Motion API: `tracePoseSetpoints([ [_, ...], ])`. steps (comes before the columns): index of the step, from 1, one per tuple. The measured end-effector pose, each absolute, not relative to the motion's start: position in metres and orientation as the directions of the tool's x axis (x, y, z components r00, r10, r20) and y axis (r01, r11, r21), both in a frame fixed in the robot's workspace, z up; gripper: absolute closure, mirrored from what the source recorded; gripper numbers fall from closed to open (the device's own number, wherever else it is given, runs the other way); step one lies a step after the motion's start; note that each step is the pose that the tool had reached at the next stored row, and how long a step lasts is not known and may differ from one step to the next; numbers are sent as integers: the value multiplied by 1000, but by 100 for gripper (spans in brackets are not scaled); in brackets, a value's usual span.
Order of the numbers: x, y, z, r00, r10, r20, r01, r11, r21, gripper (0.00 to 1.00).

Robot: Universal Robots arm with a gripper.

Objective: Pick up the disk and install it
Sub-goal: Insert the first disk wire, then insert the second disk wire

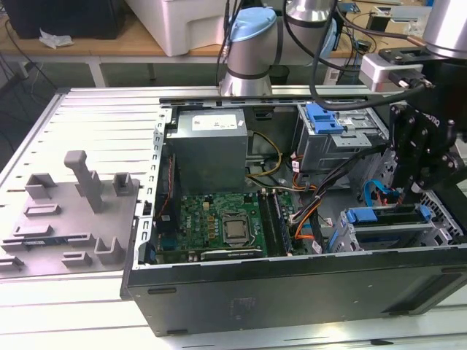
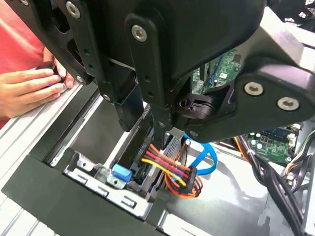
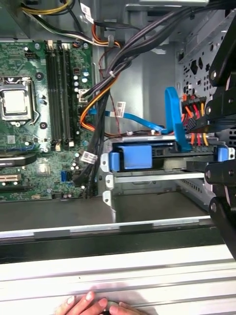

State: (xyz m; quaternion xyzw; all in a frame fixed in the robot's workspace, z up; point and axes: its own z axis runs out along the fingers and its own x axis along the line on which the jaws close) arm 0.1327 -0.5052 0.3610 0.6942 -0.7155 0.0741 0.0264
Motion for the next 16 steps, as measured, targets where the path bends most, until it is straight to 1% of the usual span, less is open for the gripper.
tracePoseSetpoints([
  [16,123,-504,362,-36,-989,141,-997,26,-69,64],
])
